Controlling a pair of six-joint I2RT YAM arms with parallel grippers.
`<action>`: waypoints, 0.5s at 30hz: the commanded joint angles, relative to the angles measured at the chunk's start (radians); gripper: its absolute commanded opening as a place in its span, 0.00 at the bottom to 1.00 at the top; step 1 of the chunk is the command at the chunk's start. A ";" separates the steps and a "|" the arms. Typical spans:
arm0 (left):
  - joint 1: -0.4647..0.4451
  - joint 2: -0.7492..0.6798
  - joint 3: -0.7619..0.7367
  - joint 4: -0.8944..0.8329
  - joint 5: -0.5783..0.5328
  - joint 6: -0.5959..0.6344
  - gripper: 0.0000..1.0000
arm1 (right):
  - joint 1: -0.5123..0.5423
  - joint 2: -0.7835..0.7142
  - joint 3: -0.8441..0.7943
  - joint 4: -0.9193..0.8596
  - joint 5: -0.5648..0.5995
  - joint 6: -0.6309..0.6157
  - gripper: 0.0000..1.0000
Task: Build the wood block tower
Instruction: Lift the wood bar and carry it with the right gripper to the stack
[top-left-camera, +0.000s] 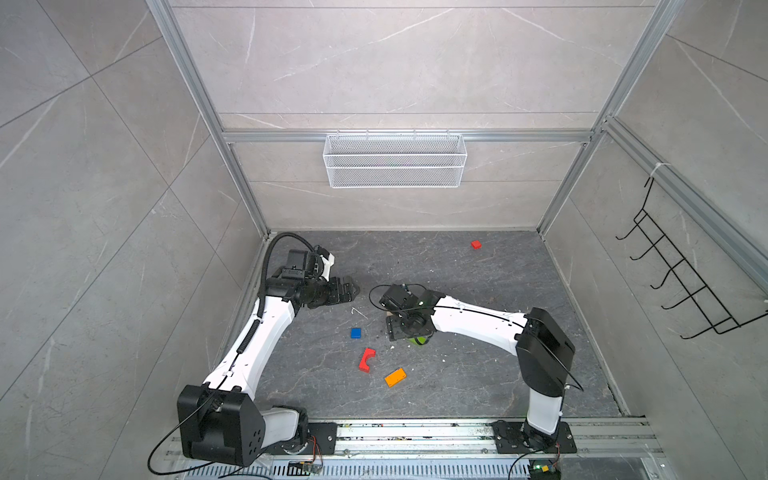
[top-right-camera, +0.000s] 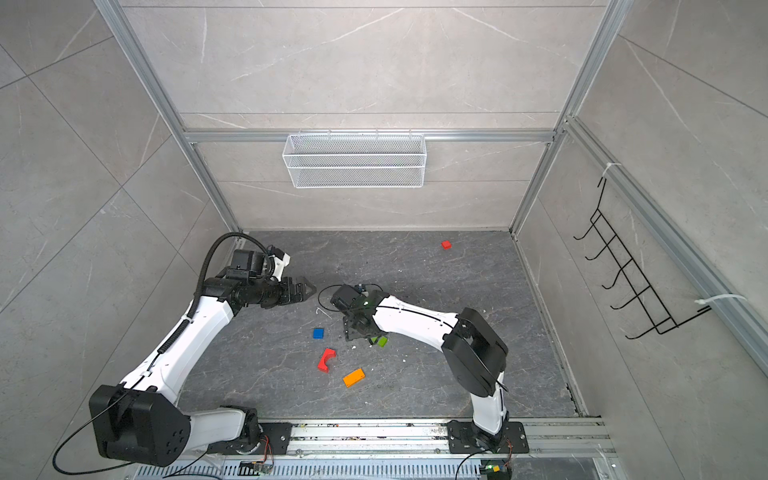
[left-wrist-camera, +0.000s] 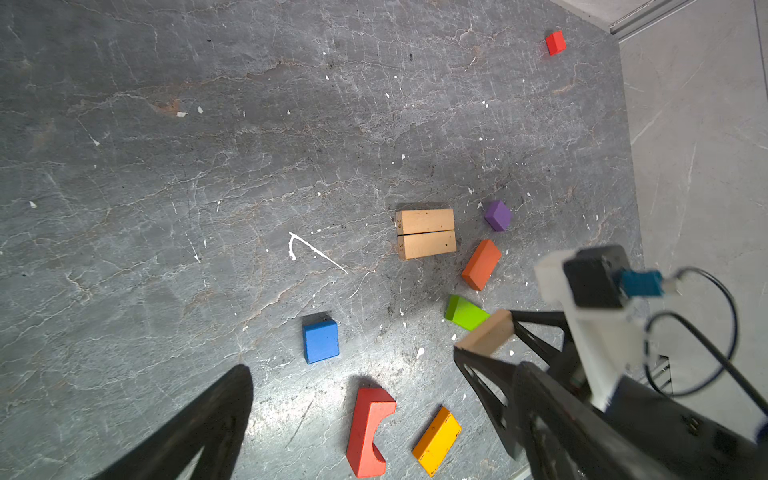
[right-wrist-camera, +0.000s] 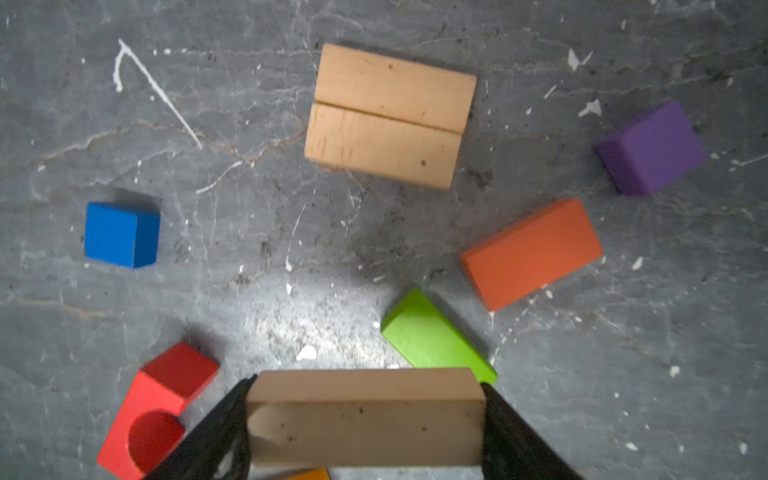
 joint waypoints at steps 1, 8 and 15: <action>0.004 -0.025 0.002 0.011 -0.010 -0.007 1.00 | -0.017 0.060 0.072 -0.019 0.026 0.039 0.62; 0.004 -0.026 0.002 0.012 -0.013 -0.006 1.00 | -0.026 0.170 0.186 -0.041 0.027 0.066 0.62; 0.005 -0.023 0.002 0.010 -0.011 -0.004 1.00 | -0.031 0.224 0.199 -0.038 0.021 0.108 0.62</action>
